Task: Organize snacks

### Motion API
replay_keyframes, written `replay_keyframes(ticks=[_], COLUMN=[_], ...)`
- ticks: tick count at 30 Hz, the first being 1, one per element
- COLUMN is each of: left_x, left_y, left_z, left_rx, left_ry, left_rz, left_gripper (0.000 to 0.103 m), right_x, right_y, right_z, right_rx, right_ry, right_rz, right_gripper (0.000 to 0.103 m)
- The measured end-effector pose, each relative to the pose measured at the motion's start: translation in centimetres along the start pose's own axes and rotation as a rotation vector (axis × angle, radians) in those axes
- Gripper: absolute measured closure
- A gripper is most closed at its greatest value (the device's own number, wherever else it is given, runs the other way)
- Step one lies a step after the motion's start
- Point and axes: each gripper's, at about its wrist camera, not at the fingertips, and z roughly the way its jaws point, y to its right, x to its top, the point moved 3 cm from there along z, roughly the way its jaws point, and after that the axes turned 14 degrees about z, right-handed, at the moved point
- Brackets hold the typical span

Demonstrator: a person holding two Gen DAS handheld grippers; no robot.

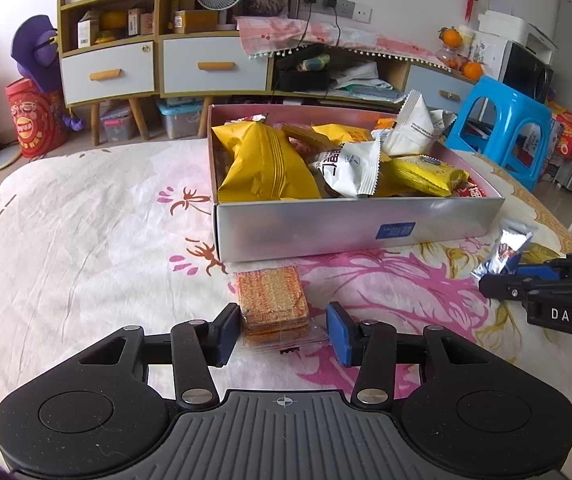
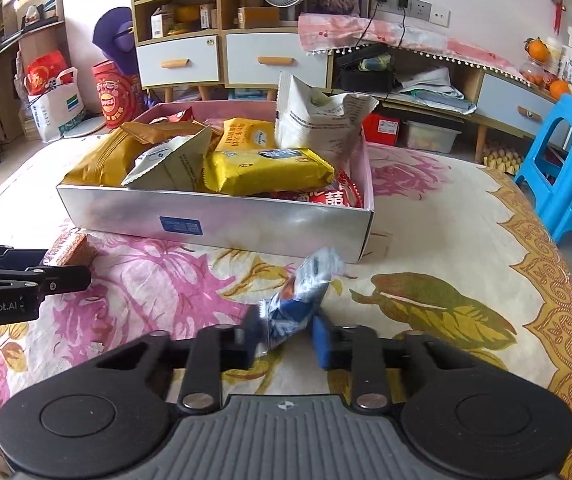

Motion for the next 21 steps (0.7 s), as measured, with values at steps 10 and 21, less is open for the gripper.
replay_keyframes(ticks=[10, 21], left_x=[-0.59, -0.60], left_y=[-0.12, 0.00], left_z=[-0.68, -0.58], left_rx=[-0.013, -0.017], left_ry=[-0.002, -0.005], left_rz=[0.007, 0.008], left_gripper=[0.059, 0.059], right_x=[-0.08, 0.13], right_y=[0.18, 0.54], right_z=[-0.20, 0.26], right_rx=[0.009, -0.006], right_ry=[-0.007, -0.025], right_rz=[-0.006, 0.069], right_gripper=[0.098, 0.049])
